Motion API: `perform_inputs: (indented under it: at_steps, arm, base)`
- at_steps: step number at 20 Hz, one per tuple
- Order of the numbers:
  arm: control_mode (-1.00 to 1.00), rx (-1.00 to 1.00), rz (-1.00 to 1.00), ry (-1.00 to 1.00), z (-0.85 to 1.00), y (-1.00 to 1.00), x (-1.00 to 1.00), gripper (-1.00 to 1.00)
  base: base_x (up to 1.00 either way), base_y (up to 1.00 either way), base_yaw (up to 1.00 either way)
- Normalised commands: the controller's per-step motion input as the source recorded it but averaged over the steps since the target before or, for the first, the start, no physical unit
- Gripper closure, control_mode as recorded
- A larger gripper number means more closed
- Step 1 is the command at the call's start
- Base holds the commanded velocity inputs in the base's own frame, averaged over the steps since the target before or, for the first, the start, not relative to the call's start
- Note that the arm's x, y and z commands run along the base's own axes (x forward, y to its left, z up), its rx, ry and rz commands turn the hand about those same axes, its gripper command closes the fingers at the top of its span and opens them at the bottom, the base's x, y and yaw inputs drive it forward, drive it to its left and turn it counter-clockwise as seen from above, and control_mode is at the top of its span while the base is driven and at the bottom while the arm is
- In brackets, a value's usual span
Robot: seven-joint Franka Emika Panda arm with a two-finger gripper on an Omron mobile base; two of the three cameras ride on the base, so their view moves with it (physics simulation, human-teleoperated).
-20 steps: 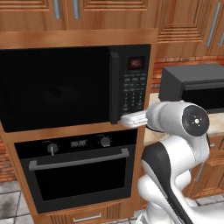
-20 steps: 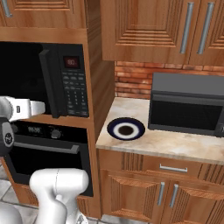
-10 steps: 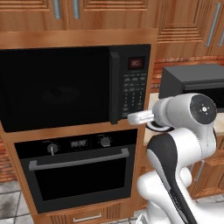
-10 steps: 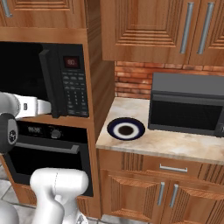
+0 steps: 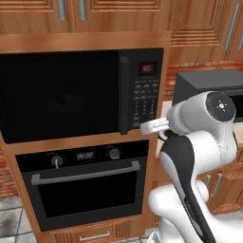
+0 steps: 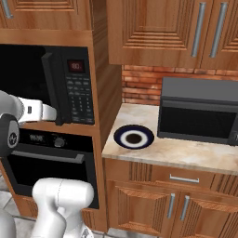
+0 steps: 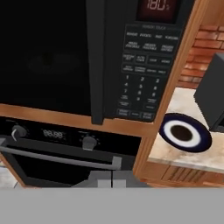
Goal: Pick the sweet potato from the counter and place it in the microwave. Then turn on the microwave.
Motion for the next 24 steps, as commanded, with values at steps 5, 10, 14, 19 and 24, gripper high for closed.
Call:
perform_inputs:
  at_steps: [5,10,14,19,24]
  arm:
    - [-1.0,-0.15,0.02,0.13,-0.06,0.0,0.0,1.0]
    - [-1.0,-0.18,0.09,0.06,-0.12,-0.01,0.0,1.0]
    - [-1.0,-0.16,0.11,0.02,-0.14,-0.05,0.0,1.0]
    - [-1.0,-0.16,0.1,-0.03,-0.08,-0.08,-0.16,1.0]
    - [-1.0,-0.14,0.16,-0.16,-0.09,-0.1,-0.18,1.0]
  base:
    - [0.0,0.0,0.0]
    - [0.0,0.0,0.0]
    - [0.0,0.0,0.0]
    - [0.0,0.0,0.0]
    - [0.0,0.0,0.0]
